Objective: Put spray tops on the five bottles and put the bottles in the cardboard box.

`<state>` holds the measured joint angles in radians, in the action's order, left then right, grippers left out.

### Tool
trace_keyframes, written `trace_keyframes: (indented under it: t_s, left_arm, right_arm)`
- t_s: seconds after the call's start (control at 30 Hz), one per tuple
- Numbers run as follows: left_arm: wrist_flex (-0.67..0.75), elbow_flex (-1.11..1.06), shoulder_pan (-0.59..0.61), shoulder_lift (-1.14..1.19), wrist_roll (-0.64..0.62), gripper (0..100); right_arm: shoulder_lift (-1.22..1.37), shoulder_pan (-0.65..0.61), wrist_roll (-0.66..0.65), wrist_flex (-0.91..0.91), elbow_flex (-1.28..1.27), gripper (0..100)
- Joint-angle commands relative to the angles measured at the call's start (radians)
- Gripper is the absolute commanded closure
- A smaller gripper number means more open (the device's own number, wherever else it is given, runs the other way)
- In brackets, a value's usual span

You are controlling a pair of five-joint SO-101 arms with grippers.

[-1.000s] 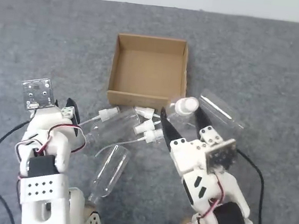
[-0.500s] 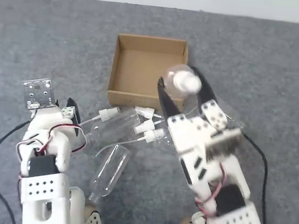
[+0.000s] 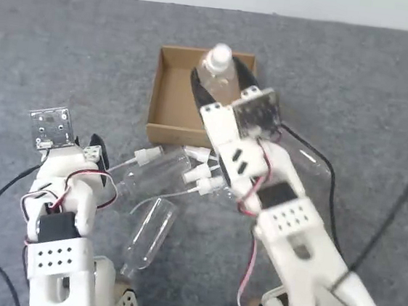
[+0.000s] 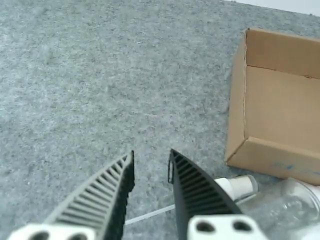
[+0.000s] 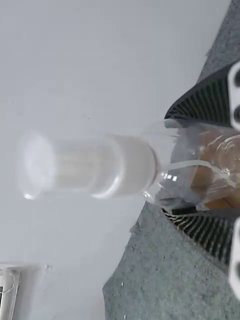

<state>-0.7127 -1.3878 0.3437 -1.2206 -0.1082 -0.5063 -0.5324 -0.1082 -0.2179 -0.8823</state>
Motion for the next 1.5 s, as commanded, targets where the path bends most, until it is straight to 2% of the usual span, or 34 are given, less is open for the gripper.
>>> trace_keyframes:
  t_s: [0.0,0.7,0.9,0.97,1.2,1.47]
  left_arm:
    - [0.031,0.016,-0.006,-0.02,0.005,90]
    - [0.028,0.016,-0.002,-0.02,0.005,90]
    - [0.028,0.016,-0.002,-0.02,0.005,90]
    - [0.028,0.016,-0.002,-0.02,0.005,90]
    - [0.026,0.016,-0.003,-0.02,0.005,90]
    - [0.026,0.016,-0.003,-0.02,0.005,90]
  right_arm:
    - [0.113,-0.004,-0.012,-0.047,0.158,97.8]
    - [0.832,-0.015,-0.008,-0.047,0.775,97.8]
    - [1.001,-0.012,0.146,-0.039,0.961,97.8]
    - [1.055,-0.013,0.16,-0.039,1.013,97.8]
    - [1.218,-0.022,0.164,-0.041,1.138,97.8]
    - [1.244,-0.024,0.16,-0.038,1.174,97.6]
